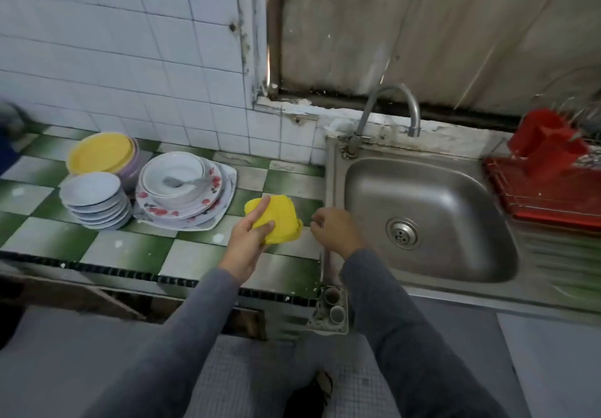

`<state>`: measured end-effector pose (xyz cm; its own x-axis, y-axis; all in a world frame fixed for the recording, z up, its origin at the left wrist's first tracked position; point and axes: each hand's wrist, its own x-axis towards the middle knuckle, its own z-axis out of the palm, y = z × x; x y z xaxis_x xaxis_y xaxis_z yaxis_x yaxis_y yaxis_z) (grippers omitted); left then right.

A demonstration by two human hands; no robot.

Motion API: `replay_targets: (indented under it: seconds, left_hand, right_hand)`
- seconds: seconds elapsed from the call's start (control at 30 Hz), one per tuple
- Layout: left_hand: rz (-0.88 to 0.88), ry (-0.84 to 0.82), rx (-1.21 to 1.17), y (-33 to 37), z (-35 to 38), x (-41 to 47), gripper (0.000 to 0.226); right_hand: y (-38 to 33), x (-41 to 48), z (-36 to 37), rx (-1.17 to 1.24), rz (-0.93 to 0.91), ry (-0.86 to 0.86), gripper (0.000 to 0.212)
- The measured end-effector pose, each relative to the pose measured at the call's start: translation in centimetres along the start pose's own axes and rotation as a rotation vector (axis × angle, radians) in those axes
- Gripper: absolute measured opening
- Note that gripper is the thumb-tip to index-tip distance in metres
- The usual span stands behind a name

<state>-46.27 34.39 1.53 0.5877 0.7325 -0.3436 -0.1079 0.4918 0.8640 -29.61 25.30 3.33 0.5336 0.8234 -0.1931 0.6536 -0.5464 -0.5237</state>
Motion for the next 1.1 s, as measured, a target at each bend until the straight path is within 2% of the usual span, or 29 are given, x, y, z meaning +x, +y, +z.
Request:
replay_targets:
  seconds: [0.17,0.3,0.47,0.77,1.1]
  left_hand:
    - [0.044,0.108,0.006,2.4,-7.1,-3.1,0.057]
    - [0.065,0.187,-0.035,4.0,-11.6,-4.9,0.057]
    - [0.072,0.270,-0.076,5.5,-15.9,-4.8,0.057]
    - [0.101,0.340,-0.110,9.0,-20.8,1.0,0.056]
    - [0.065,0.371,-0.177,12.6,-24.0,7.9,0.051]
  right_hand:
    - [-6.7,-0.3,5.4,-0.036,-0.094,-0.080,0.027]
    - [-10.8,-0.1,8.9,-0.058,-0.188,-0.128,0.019]
    - [-14.7,1.3,11.9,0.001,-0.249,-0.161,0.026]
    - [-18.9,9.7,15.0,0.036,-0.292,-0.193,0.021]
    - [-22.3,18.5,16.3,0.122,-0.250,-0.159,0.031]
